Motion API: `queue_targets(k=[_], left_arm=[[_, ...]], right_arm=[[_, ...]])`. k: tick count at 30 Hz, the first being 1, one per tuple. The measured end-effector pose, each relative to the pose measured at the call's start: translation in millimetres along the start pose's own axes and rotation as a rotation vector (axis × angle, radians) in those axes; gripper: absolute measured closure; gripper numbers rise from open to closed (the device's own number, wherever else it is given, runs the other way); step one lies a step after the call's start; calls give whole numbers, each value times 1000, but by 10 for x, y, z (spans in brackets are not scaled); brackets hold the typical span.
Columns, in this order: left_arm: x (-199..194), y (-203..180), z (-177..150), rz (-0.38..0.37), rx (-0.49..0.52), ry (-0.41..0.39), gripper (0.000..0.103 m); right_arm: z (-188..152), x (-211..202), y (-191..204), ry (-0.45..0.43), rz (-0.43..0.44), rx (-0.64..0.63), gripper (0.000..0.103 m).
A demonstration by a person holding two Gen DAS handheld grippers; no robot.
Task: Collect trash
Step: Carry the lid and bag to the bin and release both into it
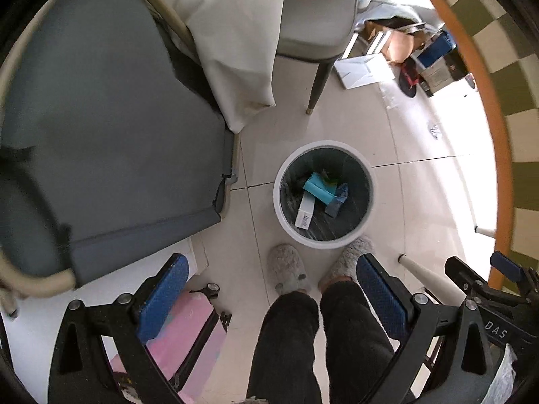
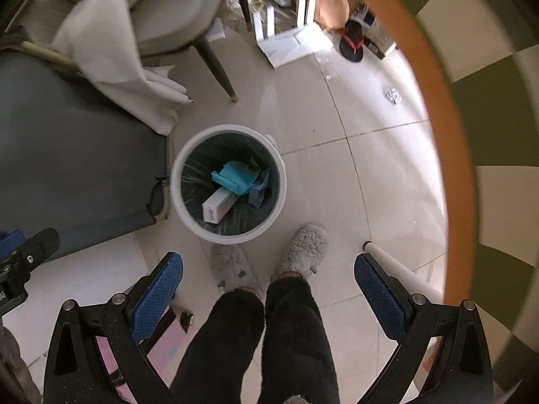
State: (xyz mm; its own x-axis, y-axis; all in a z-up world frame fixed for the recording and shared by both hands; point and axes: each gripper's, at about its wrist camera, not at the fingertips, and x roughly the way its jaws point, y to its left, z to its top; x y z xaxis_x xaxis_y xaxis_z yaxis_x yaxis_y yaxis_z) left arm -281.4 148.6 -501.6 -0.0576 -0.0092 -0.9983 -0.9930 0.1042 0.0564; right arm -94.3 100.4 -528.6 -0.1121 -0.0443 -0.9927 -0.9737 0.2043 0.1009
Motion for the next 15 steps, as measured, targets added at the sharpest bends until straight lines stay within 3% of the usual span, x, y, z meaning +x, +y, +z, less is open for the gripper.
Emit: queue_targets(k=[15], left_arm=[[-1663, 30, -439, -42, 37, -127, 1]], right_arm=[[-478, -1985, 64, -113, 57, -9, 0]])
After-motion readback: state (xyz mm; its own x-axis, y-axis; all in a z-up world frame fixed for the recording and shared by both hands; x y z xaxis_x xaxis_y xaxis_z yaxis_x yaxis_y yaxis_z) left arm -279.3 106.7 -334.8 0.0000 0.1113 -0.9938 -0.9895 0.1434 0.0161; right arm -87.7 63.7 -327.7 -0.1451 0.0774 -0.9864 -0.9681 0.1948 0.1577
